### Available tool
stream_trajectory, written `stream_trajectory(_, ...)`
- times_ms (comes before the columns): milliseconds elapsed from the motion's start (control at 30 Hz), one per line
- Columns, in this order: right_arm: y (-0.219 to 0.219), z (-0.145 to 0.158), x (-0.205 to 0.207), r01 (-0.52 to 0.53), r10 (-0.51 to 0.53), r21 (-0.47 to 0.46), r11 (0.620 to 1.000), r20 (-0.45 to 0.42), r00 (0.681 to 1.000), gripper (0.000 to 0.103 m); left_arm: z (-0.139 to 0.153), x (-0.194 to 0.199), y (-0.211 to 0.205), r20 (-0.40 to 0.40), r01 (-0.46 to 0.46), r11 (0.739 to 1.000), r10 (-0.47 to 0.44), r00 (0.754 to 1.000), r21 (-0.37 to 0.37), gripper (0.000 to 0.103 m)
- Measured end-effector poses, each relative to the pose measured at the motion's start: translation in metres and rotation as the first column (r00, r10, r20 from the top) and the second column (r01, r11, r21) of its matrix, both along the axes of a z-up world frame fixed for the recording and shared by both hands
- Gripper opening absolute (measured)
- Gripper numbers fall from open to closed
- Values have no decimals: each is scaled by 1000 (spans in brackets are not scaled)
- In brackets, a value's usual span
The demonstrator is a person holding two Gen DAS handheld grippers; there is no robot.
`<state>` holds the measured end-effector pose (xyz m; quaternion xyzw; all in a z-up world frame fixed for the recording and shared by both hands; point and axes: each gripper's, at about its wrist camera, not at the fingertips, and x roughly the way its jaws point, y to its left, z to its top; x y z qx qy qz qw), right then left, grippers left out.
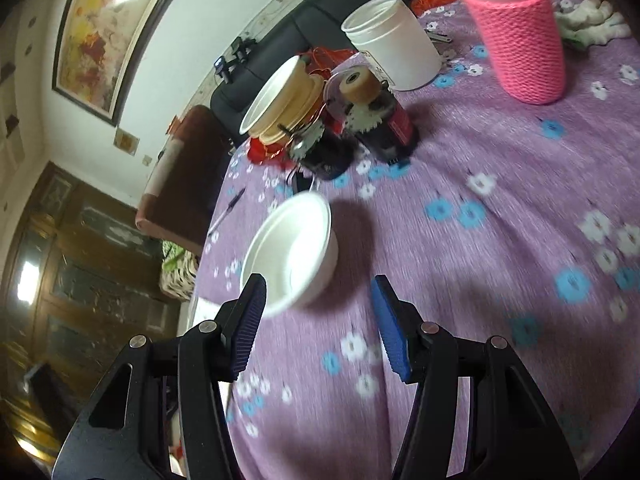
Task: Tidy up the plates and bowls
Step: 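Move the left gripper to the white foam bowl beside the notebook, then grasp the white foam bowl rim with the left gripper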
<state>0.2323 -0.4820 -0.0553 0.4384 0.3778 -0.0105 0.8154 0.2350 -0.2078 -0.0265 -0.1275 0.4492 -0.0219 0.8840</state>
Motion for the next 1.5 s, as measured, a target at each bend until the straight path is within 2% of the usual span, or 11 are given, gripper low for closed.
stream_trajectory(67, -4, -4, 13, -1, 1, 25, 1000, -1, 1000, 55, -10, 18, -4, -35, -32, 999, 30, 999, -33, 80)
stream_trajectory(167, -3, -9, 32, 3, -3, 10, 1000, -18, 1000, 55, -13, 32, -7, -13, -90, 996, 90, 996, -17, 80)
stream_trajectory(300, 4, -19, 55, -15, 15, -5, 1000, -39, 999, 55, -15, 45, -11, -10, -117, 992, 117, 993, -53, 80)
stream_trajectory(433, 6, -31, 61, -10, 8, -38, 999, -55, 998, 55, -19, 55, -17, 7, -126, 992, 126, 992, -4, 80)
stream_trajectory(533, 7, -37, 64, -29, 28, -29, 999, -39, 999, 55, -32, 59, -18, -31, -104, 994, 103, 994, -42, 80)
stream_trajectory(667, 11, -39, 66, -43, 42, -42, 998, -31, 999, 55, -42, 62, -22, -49, -84, 996, 83, 995, -34, 80)
stream_trajectory(767, 12, -39, 66, -39, 38, -48, 998, -28, 999, 55, -47, 62, -23, -59, -71, 996, 67, 996, -58, 80)
stream_trajectory(1033, 15, -39, 66, -45, 44, -62, 997, -20, 999, 55, -50, 59, -41, -33, -29, 999, 30, 999, 30, 80)
stream_trajectory(1433, 20, -40, 69, -49, 49, -98, 994, -7, 999, 55, -60, 61, -50, -27, -6, 997, 8, 1000, 72, 78)
stream_trajectory(1500, 21, -40, 69, -50, 50, -111, 993, -6, 999, 55, -62, 61, -51, -24, -3, 997, 5, 1000, 75, 73)
